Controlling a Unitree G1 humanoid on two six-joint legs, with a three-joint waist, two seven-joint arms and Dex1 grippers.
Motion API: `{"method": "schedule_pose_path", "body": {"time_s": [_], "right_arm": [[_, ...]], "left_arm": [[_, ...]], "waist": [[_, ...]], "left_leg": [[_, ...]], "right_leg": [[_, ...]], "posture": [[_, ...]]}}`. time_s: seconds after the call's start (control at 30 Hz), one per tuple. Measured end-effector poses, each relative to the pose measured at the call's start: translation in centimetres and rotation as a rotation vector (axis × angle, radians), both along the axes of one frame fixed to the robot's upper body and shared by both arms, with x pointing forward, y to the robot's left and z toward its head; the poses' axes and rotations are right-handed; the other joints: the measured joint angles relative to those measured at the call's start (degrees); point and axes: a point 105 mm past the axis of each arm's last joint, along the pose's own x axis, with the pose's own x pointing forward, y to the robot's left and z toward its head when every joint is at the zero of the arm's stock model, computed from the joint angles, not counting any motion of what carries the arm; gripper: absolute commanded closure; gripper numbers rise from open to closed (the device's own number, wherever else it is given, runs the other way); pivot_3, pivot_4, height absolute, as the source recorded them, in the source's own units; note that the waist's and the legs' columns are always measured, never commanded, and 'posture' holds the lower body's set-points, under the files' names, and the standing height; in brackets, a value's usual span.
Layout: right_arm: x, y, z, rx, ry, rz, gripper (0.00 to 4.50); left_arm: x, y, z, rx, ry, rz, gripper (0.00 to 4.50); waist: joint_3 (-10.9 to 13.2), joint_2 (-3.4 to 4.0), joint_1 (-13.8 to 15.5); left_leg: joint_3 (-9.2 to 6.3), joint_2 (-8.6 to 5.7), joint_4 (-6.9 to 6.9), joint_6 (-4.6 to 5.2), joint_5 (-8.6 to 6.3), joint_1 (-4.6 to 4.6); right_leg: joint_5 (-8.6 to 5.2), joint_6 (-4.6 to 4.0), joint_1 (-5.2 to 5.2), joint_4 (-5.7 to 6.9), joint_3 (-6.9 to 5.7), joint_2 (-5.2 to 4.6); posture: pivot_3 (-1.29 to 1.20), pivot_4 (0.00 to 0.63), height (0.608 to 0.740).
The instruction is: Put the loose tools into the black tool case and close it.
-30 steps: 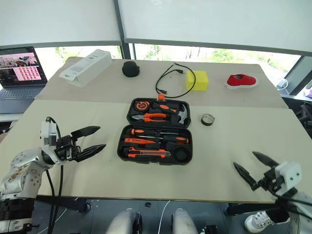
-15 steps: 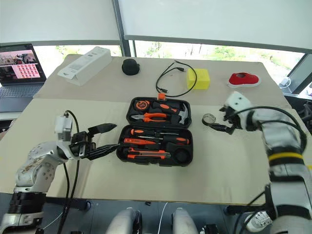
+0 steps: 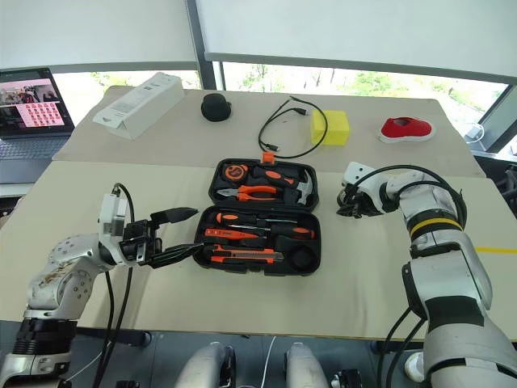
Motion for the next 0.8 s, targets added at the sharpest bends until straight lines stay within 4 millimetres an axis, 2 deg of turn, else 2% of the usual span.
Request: {"method": "schedule_pose_path", "body": {"time_s": [0.03,0.13,0.23,0.27,0.33,0.37,0.43,0.5,0.63,0.7,0.8], "right_arm": [[0.0,0.0,0.0,-0.003,-0.006,0.007,4.44],[-0.1,0.1,0.2,0.008,-0.01,0.027,4.44],[-0.6,1.3,1.4,0.102,0.007,0.112,4.44],[-1.6,2.9,3.4,0.191,0.04,0.225,4.44],[-2.4,3.6,4.8,0.237,0.055,0.283,4.44],[-3.8,4.5,5.9,0.269,0.079,0.345,4.44],[-5.5,5.9,6.5,0.303,0.116,0.4,4.44],[-8.1,7.5,5.5,0.336,0.209,0.425,4.44],[-11.8,9.3,3.5,0.331,0.34,0.451,4.44],[-12.9,9.8,2.2,0.316,0.368,0.441,4.44],[-13.2,9.7,0.6,0.268,0.372,0.395,4.44]], "left_arm": [[0.0,0.0,0.0,0.001,0.0,-0.002,0.0],[-0.1,0.0,0.0,0.004,-0.002,-0.011,0.0],[-0.3,0.1,-0.1,0.012,0.001,-0.017,0.0],[-0.7,0.4,-0.4,0.03,0.011,-0.026,0.0],[-0.9,0.5,-0.5,0.039,0.013,-0.033,0.0],[-1.4,0.7,-0.8,0.056,0.012,-0.047,0.0],[-1.9,1.2,-1.2,0.077,0.025,-0.055,0.0],[-2.5,1.3,-1.6,0.097,0.025,-0.085,0.0],[-3.4,1.3,-2.4,0.148,0.016,-0.133,0.0],[-3.7,0.9,-2.6,0.158,0.007,-0.159,0.0],[-3.9,0.3,-2.9,0.154,-0.001,-0.188,0.0]], "waist": [[0.0,0.0,-0.01],[0.0,0.01,-0.05],[0.02,0.03,-0.1],[0.07,0.11,-0.15],[0.09,0.15,-0.11],[0.09,0.16,0.07],[0.09,0.16,0.24],[0.09,0.16,0.5],[0.09,0.15,0.9],[0.1,0.15,0.91],[0.11,0.13,0.82]], "left_leg": [[0.0,0.01,0.0,0.0,0.0,0.0],[0.01,0.01,0.0,0.0,0.0,0.0],[0.0,0.02,0.0,0.0,0.0,0.0],[-0.05,0.06,0.0,0.0,0.0,-0.02],[-0.2,0.1,-0.01,0.0,0.0,-0.03],[-0.32,0.21,-0.01,0.01,-0.01,-0.07],[-0.37,0.21,-0.01,0.01,-0.01,-0.07],[-0.34,0.15,0.03,0.01,-0.01,-0.11],[-0.3,0.07,0.27,0.0,-0.01,-0.17],[-0.23,0.08,0.45,0.0,-0.01,-0.22],[-0.09,0.07,0.58,0.0,0.0,-0.23]], "right_leg": [[0.0,0.0,0.0,0.0,0.0,0.0],[0.0,0.0,0.0,0.0,0.0,0.0],[0.0,0.0,0.0,0.01,0.0,0.01],[0.0,0.0,-0.04,0.03,0.0,0.03],[0.0,-0.01,-0.09,0.09,0.01,0.04],[0.01,-0.01,-0.14,0.1,-0.04,0.07],[0.0,-0.02,-0.18,0.16,-0.04,0.07],[0.0,-0.02,-0.22,0.19,-0.04,0.02],[0.0,-0.02,-0.25,0.32,-0.04,0.01],[-0.01,-0.02,-0.29,0.43,-0.03,0.03],[0.0,-0.02,-0.31,0.54,-0.02,0.06]], "posture": [[0.0,0.15,0.74],[0.0,0.15,0.74],[0.0,0.15,0.74],[0.0,0.15,0.74],[0.0,0.15,0.74],[0.0,0.15,0.74],[0.0,0.15,0.74],[0.0,0.15,0.74],[0.0,0.15,0.74],[0.0,0.15,0.74],[0.0,0.15,0.74]]}}
